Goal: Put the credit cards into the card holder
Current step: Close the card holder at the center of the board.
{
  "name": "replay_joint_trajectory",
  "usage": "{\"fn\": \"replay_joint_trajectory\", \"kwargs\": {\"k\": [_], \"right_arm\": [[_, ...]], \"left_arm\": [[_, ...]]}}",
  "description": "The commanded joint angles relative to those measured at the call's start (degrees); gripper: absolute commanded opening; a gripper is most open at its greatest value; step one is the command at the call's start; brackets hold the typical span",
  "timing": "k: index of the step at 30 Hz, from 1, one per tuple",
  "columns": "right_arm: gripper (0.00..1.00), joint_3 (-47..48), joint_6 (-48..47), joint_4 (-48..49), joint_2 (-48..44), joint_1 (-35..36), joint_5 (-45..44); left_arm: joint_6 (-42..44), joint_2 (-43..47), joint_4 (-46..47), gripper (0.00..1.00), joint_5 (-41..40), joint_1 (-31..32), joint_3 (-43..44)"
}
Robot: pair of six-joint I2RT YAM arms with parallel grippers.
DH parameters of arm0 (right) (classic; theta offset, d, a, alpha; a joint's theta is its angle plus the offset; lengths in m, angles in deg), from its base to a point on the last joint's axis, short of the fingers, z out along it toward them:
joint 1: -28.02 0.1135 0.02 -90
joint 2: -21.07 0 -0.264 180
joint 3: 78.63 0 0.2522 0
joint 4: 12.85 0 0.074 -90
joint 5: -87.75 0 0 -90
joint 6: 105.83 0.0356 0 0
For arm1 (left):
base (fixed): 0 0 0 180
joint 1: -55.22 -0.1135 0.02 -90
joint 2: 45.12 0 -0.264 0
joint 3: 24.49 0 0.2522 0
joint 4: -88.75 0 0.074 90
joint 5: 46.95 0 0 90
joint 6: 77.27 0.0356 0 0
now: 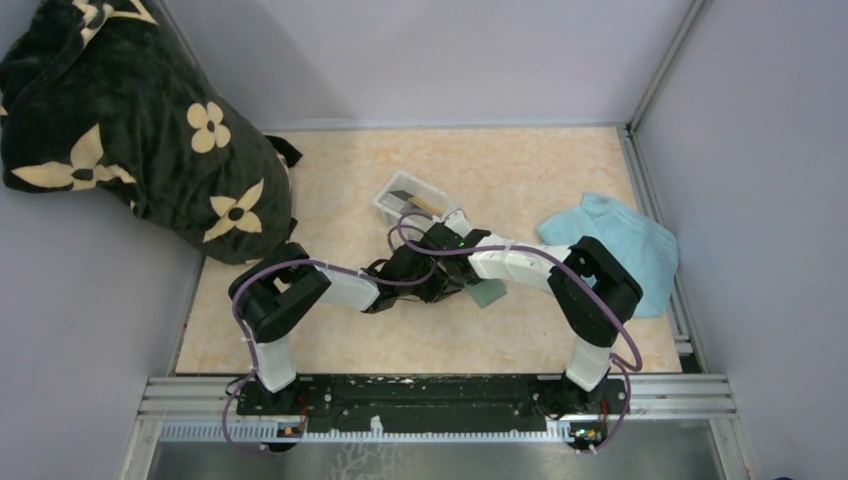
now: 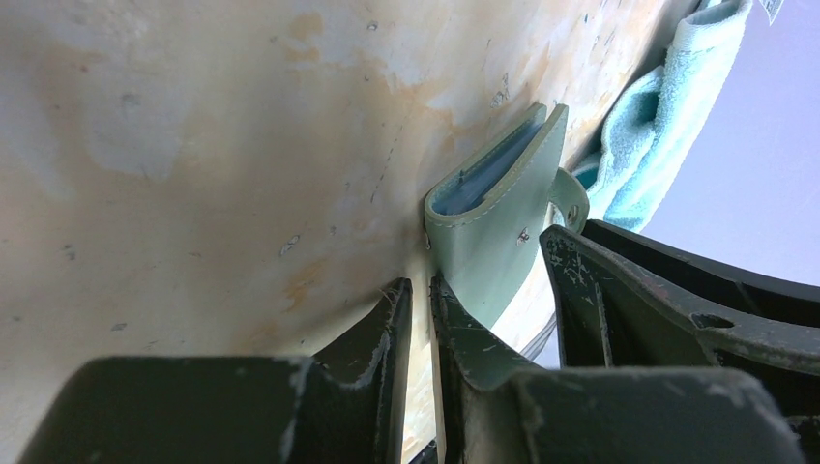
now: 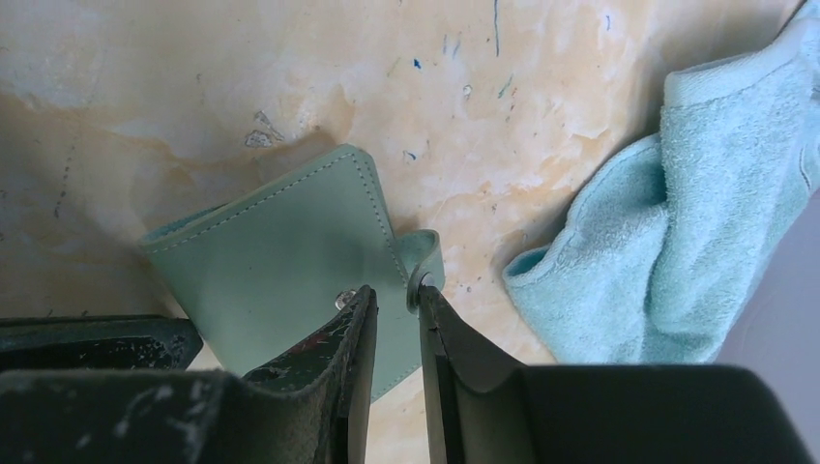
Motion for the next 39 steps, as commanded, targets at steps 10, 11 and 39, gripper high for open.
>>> {"fn": "replay_joint_trajectory", "kwargs": {"k": [10, 11, 39], "right_arm": [[0.24, 2.1, -0.3, -1.2, 0.0, 0.7, -5.8], [0.24, 2.0, -0.4, -1.1, -0.2, 0.7, -5.9], [0.0, 2.5, -0.7, -0.7, 0.7, 0.2, -4.7]], "left_arm": [[3.1, -3.5, -9.7, 0.21, -2.4, -0.6, -1.8], [3.1, -3.5, -9.7, 0.21, -2.3, -0.6, -1.8], [3.3, -4.9, -8.5, 0.21, -1.2, -1.0, -2.0]]}}
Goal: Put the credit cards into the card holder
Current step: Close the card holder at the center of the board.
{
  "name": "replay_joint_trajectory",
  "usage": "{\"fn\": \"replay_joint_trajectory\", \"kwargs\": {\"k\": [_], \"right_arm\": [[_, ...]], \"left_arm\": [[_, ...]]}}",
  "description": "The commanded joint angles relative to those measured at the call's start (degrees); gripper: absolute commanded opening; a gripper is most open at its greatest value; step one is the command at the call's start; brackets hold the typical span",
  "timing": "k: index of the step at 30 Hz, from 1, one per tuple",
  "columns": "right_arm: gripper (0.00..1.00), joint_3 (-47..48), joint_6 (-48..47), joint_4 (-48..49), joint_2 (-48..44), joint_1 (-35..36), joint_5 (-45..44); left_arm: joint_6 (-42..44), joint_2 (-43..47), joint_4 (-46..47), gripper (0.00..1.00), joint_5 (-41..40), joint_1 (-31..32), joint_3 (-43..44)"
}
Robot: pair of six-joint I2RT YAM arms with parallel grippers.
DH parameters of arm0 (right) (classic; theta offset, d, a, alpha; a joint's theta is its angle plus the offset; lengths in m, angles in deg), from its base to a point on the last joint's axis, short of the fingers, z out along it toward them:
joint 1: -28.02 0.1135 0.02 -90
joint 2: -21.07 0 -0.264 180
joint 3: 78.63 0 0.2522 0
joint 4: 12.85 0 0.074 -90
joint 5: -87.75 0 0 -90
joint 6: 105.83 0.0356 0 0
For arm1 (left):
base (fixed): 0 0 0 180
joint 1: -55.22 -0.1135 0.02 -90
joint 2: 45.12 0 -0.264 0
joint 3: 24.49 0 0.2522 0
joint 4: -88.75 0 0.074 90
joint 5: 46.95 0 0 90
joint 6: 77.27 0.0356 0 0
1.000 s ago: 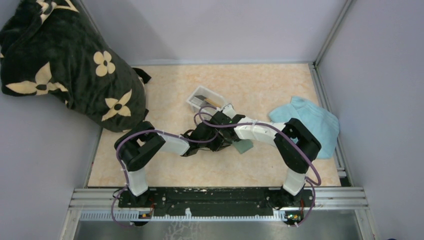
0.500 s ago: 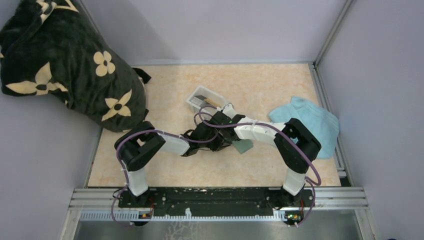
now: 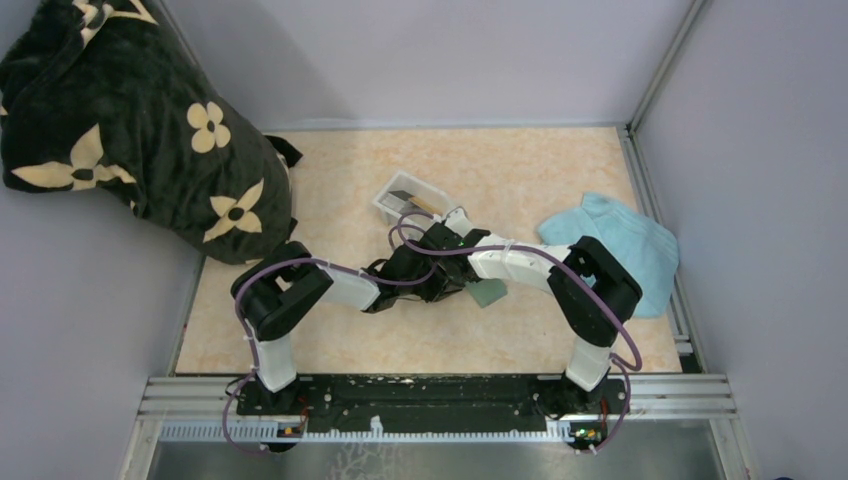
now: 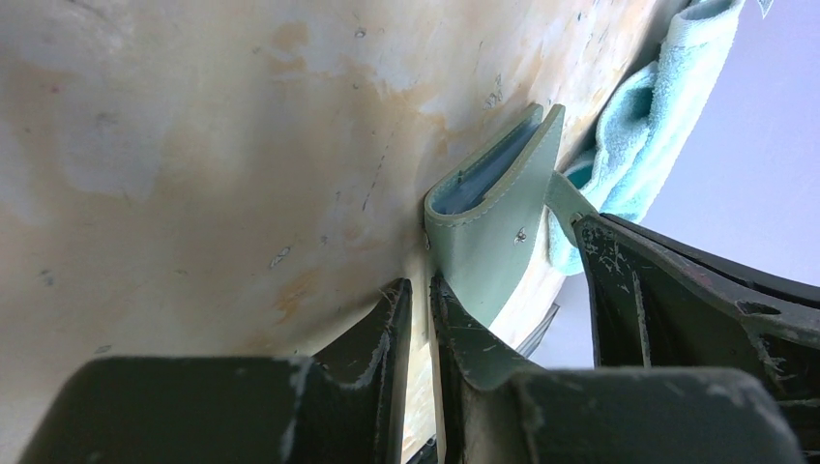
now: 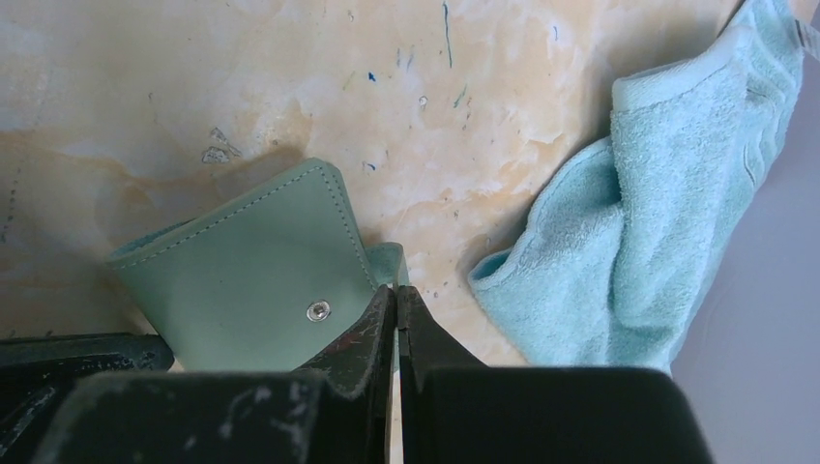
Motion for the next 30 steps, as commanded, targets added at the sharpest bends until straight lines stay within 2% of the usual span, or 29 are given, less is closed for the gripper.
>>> {"fn": "replay_joint_trajectory", "kwargs": {"k": [1, 30], "right_arm": [[0.0, 2.4, 0.3, -0.6, 0.4, 0.2, 0.5], [0.0, 1.0, 2.7, 0.0, 1.5, 1.7, 6.0]], "left_arm": [[3.0, -4.0, -9.9, 0.21, -2.2, -0.6, -2.0], [3.3, -4.9, -9.5, 0.21, -1.5, -0.6, -1.3]]}}
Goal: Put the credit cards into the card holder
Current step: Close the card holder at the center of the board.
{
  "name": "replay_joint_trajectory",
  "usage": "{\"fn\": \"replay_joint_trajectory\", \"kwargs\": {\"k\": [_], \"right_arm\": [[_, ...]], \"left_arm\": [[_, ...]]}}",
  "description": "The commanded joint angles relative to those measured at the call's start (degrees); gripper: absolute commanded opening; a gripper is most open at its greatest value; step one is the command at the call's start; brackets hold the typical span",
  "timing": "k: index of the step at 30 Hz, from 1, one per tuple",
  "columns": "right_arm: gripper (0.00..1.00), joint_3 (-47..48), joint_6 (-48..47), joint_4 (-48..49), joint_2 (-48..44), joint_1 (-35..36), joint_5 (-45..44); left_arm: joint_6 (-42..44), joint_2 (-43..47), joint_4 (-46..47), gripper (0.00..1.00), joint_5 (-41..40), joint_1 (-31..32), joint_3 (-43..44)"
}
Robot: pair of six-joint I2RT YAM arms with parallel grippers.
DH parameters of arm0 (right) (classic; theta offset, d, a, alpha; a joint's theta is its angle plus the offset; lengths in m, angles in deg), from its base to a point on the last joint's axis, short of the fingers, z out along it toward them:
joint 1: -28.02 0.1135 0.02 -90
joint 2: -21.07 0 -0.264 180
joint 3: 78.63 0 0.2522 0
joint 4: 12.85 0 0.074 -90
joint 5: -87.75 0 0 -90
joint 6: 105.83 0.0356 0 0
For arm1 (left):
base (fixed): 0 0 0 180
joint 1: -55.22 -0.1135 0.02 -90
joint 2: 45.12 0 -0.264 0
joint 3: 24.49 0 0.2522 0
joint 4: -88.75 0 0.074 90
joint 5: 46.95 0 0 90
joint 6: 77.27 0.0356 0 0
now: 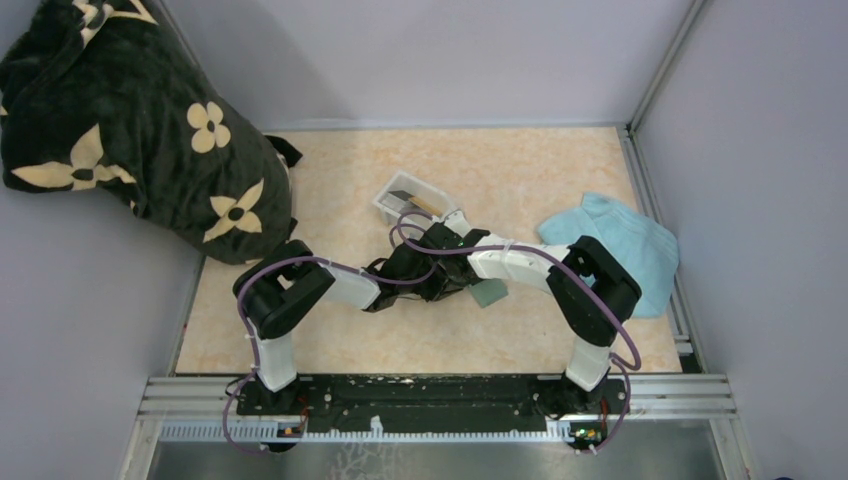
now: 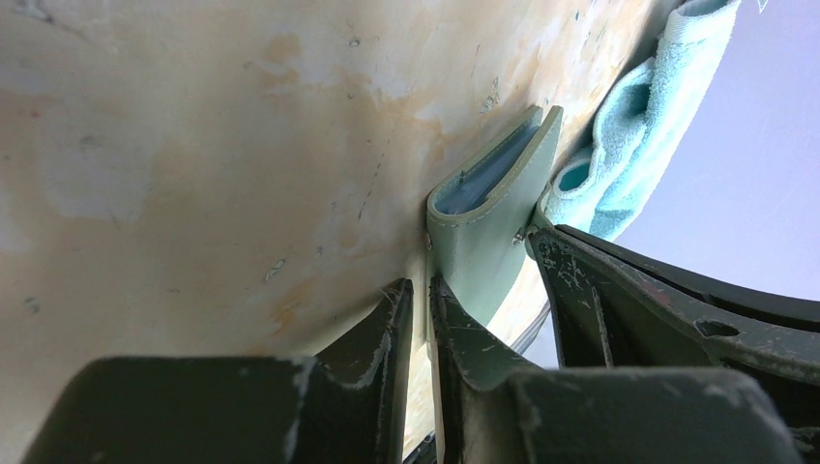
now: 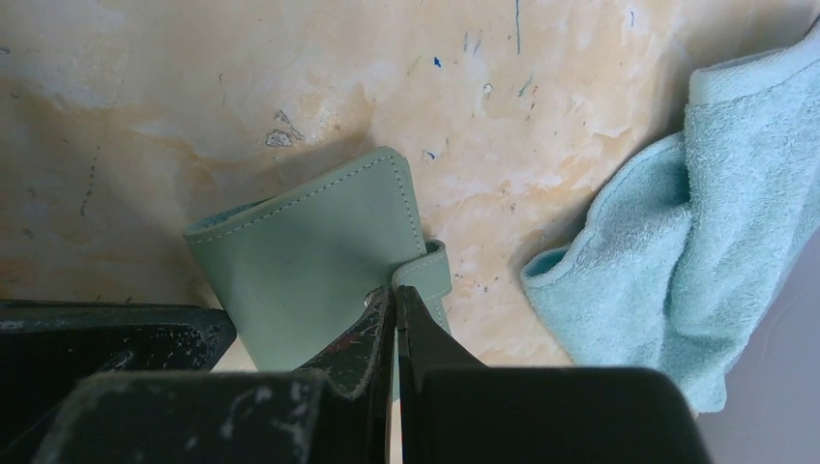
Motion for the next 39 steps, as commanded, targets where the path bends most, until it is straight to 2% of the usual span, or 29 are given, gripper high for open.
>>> {"fn": "replay_joint_trajectory", "kwargs": {"k": [1, 39], "right_arm": [[0.0, 1.1, 0.9, -0.5, 1.3, 1.8, 0.3], [0.0, 0.0, 1.9, -1.5, 1.7, 3.9, 1.9]], "left_arm": [[3.2, -4.0, -10.6, 0.21, -3.0, -0.2, -1.6], [3.3, -4.6, -10.6, 0.2, -2.7, -0.2, -0.6]]}}
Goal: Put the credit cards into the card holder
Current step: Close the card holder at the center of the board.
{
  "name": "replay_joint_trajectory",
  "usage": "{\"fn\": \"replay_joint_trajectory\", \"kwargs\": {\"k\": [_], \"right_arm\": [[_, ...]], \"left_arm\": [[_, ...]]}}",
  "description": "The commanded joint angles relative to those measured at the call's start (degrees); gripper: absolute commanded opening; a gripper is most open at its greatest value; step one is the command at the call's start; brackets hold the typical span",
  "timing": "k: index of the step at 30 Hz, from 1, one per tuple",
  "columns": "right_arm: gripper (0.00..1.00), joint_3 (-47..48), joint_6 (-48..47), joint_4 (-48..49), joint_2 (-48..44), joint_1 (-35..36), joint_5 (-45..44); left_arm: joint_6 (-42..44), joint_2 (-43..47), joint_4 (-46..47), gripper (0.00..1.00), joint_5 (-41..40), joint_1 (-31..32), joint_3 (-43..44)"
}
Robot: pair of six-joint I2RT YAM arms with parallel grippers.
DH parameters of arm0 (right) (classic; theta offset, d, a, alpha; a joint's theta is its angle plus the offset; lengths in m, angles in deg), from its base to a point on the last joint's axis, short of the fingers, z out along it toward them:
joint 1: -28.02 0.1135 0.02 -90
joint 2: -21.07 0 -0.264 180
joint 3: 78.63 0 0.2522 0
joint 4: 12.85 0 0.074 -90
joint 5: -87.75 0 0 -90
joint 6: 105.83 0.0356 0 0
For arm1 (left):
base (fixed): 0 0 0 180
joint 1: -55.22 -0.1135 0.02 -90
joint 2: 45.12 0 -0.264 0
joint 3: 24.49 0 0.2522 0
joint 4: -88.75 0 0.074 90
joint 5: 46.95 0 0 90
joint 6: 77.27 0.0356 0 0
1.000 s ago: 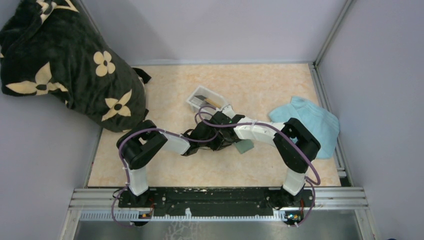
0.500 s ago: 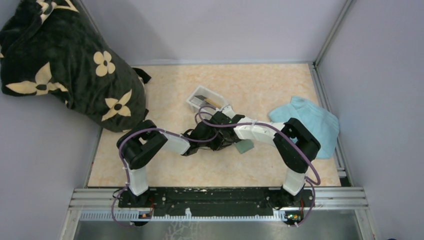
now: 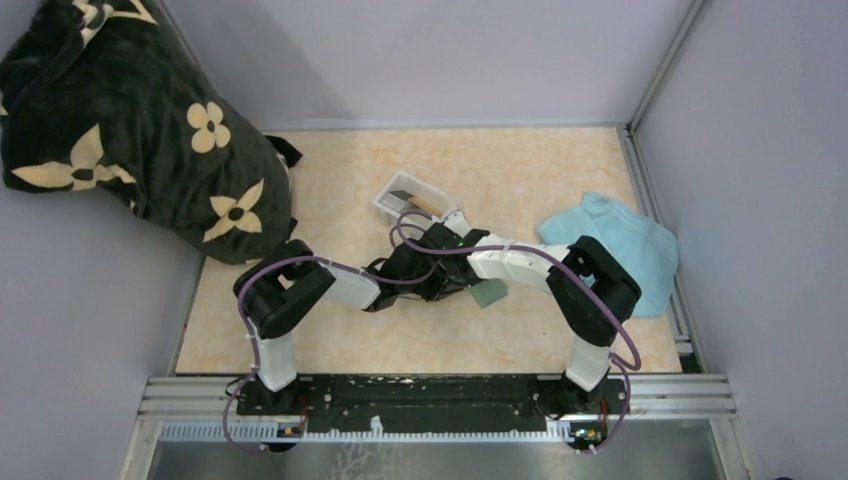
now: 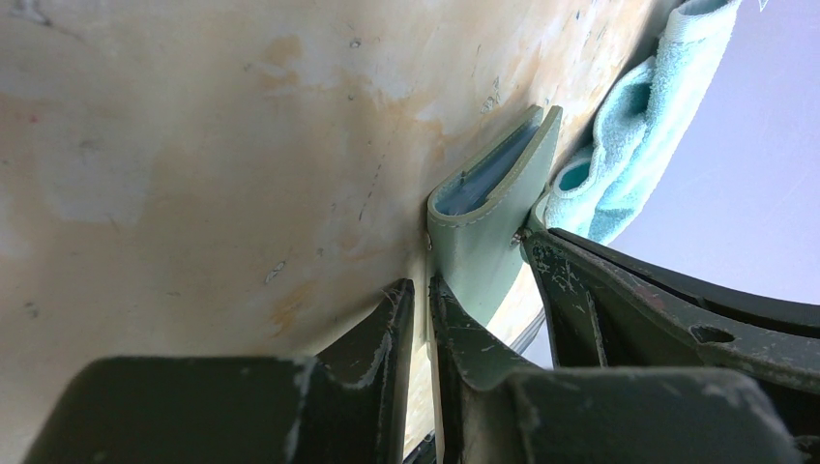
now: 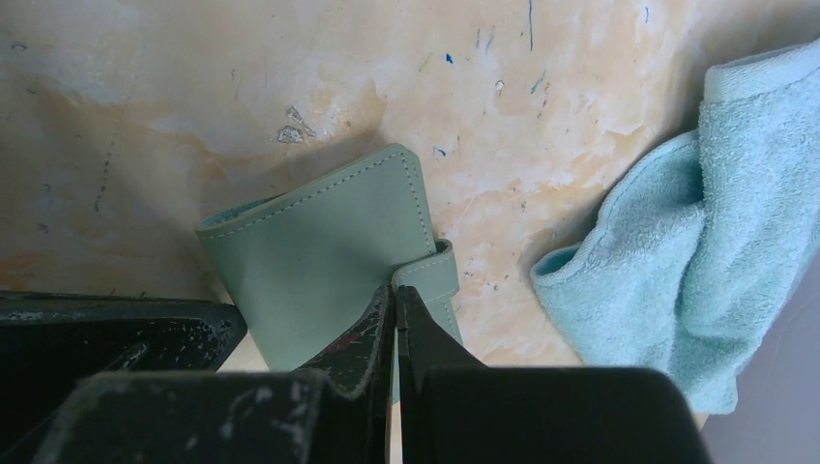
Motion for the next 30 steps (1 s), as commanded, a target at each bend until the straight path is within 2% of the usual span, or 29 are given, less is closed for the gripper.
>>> {"fn": "replay_joint_trajectory", "kwargs": {"k": [1, 30], "right_arm": [[0.0, -0.2, 1.4, -1.4, 1.8, 3.7, 0.9], [0.0, -3.8, 4.4, -1.9, 2.2, 6.6, 2.4]], "left_arm": [[3.3, -4.4, -10.6, 0.2, -3.0, -0.2, -0.8], [3.3, -5.1, -9.8, 0.2, -2.3, 0.0, 0.0]]}}
